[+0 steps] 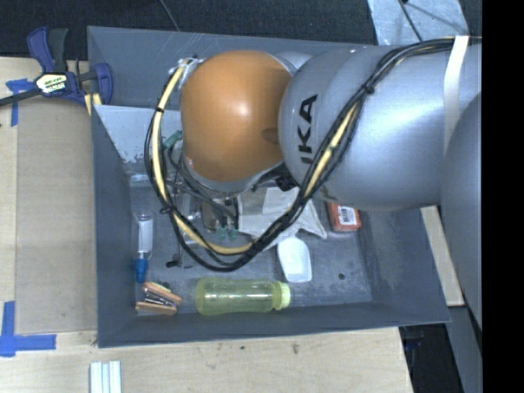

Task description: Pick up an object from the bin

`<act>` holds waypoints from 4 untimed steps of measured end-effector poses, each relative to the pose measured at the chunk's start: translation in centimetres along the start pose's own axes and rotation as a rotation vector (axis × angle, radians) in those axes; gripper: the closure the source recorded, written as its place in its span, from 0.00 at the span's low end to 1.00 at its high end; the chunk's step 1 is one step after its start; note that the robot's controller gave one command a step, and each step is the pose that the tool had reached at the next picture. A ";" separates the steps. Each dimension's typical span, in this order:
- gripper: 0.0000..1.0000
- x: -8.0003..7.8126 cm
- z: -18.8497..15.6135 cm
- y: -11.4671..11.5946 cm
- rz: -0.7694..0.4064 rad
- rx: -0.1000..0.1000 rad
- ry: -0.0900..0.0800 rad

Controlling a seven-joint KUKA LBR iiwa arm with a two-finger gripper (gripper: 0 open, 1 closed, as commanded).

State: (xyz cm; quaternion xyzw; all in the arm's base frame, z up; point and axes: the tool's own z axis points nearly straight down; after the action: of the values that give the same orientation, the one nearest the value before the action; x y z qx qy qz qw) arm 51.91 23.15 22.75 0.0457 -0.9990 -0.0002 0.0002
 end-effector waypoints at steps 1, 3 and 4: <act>0.00 -1.8 -0.8 -1.1 -0.050 -0.002 -0.013; 0.00 -3.8 -2.1 -1.7 -0.206 -0.002 -0.016; 0.00 -3.5 0.4 -5.0 -0.215 0.000 0.003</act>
Offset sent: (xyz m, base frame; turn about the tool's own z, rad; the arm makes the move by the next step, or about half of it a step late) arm 0.0445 -0.0069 0.2425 -0.0475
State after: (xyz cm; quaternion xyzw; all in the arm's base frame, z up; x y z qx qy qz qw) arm 55.89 18.54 22.37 0.1524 -0.9883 -0.0002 0.0015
